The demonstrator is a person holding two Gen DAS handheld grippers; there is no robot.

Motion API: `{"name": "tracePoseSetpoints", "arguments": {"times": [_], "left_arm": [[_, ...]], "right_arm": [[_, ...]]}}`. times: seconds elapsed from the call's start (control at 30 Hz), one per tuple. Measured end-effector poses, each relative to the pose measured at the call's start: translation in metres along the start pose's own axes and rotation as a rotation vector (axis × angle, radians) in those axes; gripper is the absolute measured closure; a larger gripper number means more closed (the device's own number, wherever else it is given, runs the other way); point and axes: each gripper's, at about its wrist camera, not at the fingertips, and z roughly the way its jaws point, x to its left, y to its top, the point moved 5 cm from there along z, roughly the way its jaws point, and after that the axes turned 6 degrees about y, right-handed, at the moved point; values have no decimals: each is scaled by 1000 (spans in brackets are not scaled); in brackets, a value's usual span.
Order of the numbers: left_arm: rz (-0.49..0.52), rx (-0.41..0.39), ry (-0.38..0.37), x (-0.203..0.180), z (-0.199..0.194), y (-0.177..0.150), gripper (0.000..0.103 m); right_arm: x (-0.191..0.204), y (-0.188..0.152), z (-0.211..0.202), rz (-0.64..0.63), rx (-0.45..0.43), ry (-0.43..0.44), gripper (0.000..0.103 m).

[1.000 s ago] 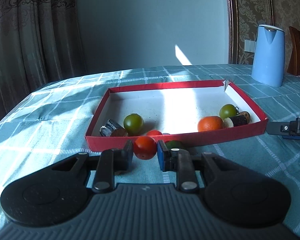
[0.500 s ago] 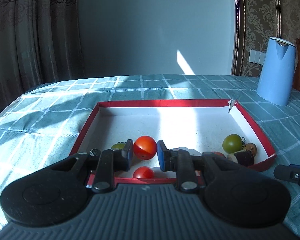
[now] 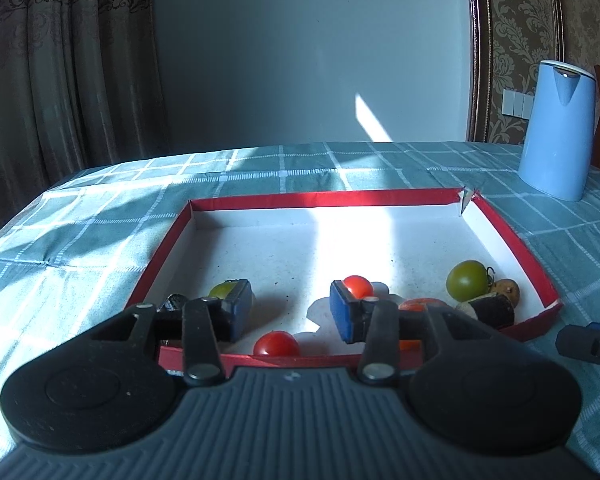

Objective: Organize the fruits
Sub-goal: 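Reach the right gripper to the green cucumber piece and close on it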

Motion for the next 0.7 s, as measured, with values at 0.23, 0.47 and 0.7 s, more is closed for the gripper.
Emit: {"name": "tracePoseSetpoints", "arguments": {"times": [0.23, 0.47, 0.7], "left_arm": [[-22, -48, 88, 30, -35, -12, 12], [-23, -56, 148, 68, -58, -32, 3], [-95, 0, 195, 107, -52, -53, 2]], "right_arm": [[-2, 1, 0, 7, -2, 7, 14], [-2, 1, -1, 8, -3, 6, 14], [0, 1, -5, -2, -23, -22, 14]]}}
